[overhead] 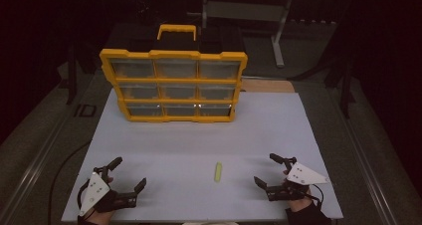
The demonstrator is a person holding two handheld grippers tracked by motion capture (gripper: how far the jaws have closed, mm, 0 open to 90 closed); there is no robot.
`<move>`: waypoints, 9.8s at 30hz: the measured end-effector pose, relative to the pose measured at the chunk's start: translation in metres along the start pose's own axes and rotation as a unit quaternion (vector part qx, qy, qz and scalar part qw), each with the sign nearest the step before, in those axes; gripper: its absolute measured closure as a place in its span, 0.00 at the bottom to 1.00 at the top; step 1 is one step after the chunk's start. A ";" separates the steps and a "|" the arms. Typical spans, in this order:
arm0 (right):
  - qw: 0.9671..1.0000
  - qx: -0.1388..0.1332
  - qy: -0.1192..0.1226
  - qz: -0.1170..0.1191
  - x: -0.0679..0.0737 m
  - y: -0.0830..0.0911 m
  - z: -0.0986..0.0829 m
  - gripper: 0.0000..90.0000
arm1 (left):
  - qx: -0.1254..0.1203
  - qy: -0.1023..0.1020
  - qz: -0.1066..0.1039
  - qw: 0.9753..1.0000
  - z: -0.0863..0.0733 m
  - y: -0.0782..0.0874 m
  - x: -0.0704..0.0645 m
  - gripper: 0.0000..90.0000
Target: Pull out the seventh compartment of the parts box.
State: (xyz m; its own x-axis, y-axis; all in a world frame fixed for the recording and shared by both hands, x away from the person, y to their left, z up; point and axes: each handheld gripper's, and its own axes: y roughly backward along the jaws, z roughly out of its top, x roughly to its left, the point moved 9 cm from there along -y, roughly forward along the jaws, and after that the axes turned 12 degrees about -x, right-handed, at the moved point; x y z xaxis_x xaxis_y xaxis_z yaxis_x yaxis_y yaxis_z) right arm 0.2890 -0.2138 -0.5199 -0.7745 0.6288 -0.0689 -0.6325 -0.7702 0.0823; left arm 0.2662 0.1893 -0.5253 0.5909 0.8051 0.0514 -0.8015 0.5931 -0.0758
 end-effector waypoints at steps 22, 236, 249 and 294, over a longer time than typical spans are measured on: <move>1.000 -0.004 -0.003 -0.006 -0.003 -0.001 0.003 0.09 | 0.027 0.002 -0.026 0.999 0.002 0.000 -0.012 0.00; 1.000 -0.018 -0.020 0.002 -0.005 -0.003 0.011 0.09 | 0.161 -0.578 -0.085 0.796 -0.007 -0.162 0.073 0.85; 1.000 -0.020 -0.018 0.001 -0.006 -0.004 0.012 0.09 | 0.155 -0.582 -0.095 0.792 -0.005 -0.145 0.061 0.85; 1.000 -0.017 -0.013 0.002 -0.005 -0.005 0.012 0.09 | 0.170 -0.540 -0.131 0.814 -0.001 -0.124 0.045 0.83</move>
State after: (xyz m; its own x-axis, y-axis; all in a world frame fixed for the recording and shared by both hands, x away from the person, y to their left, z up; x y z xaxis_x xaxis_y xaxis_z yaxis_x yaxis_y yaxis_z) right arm 0.2954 -0.2119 -0.5083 -0.7765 0.6286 -0.0428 -0.6301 -0.7750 0.0479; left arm 0.3922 0.1515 -0.5149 0.4671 0.0754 0.8810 -0.7488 0.5637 0.3487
